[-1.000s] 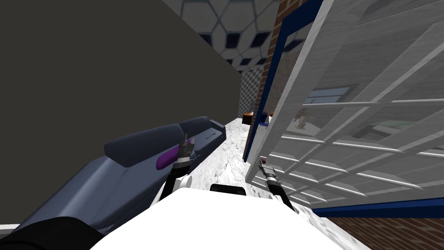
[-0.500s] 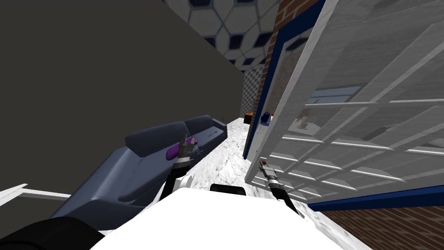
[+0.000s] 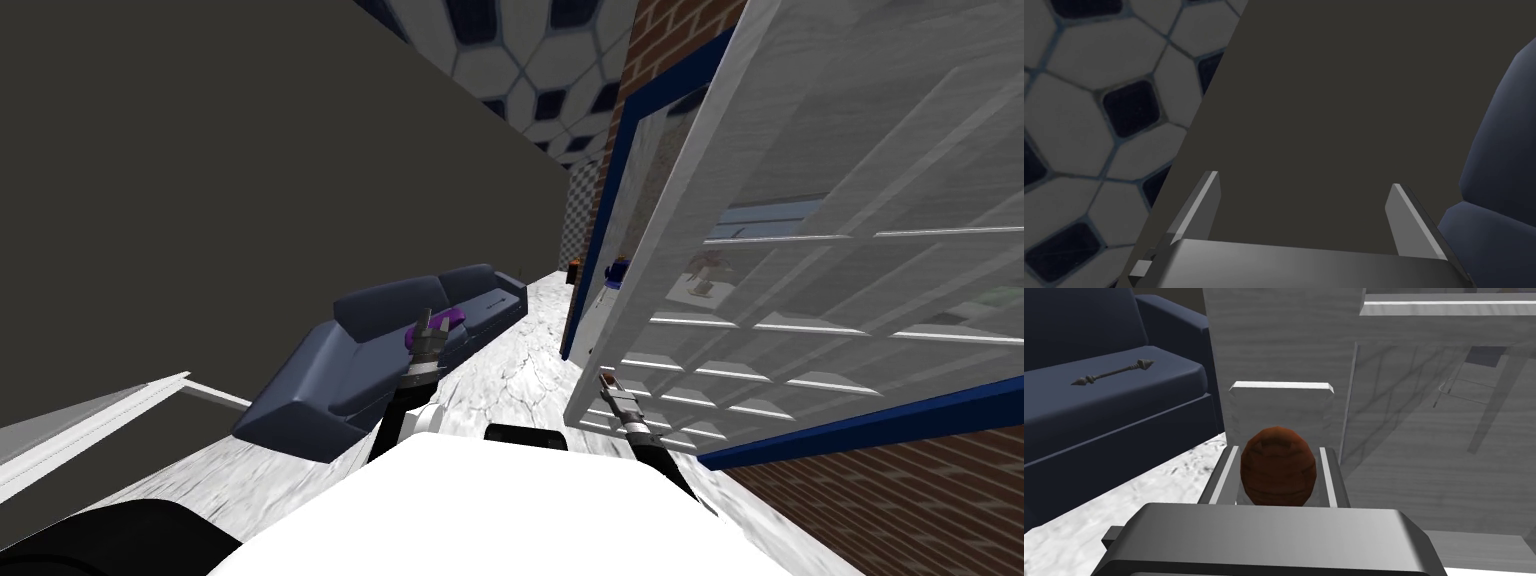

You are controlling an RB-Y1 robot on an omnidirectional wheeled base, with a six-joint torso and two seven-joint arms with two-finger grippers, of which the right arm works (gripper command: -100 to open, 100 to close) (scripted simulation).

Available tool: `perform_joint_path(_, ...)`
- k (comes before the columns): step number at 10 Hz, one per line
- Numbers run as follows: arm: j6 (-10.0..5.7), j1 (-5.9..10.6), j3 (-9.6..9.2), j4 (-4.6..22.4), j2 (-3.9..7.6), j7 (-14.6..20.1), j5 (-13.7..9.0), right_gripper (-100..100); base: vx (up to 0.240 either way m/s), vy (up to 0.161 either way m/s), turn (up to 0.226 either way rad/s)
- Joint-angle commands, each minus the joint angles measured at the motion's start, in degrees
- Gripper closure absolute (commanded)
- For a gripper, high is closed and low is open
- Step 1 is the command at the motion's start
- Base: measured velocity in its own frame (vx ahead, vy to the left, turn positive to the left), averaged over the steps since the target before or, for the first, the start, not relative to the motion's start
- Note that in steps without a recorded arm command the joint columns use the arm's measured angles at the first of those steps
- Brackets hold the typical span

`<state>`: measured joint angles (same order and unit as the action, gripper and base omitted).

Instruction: Pull the door open

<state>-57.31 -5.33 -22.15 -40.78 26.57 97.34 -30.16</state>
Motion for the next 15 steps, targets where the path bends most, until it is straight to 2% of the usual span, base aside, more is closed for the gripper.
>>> perform_joint_path(1,-1.34,-0.26,-1.03,0.3,0.67,1.2,0.4,100,-0.221,-0.052,0.092)
perform_joint_path(2,-0.46,-0.35,-0.59,-0.2,0.45,0.5,0.2,100,-0.103,-0.021,0.025)
perform_joint_path(3,-1.83,-1.09,-1.55,0.1,1.11,1.5,0.7,100,-0.152,-0.030,0.145)
perform_joint_path(4,-2.19,-1.25,-1.76,0.2,1.29,1.7,0.7,100,-0.209,-0.056,0.147)
perform_joint_path(5,-3.41,-1.79,-2.44,0.4,1.91,2.5,1.0,100,-0.199,-0.052,0.168)
perform_joint_path(10,-7.50,-3.58,-4.73,1.2,3.97,5.1,2.0,100,-0.215,-0.065,0.129)
perform_joint_path(11,-6.64,-3.39,-4.47,1.0,3.79,4.7,1.9,100,-0.085,-0.025,0.027)
perform_joint_path(12,-7.83,-3.78,-5.07,1.7,4.09,5.3,2.1,100,-0.138,-0.036,0.165)
perform_joint_path(15,-9.66,-4.12,-5.75,2.7,4.58,6.2,2.4,100,-0.193,-0.049,0.136)
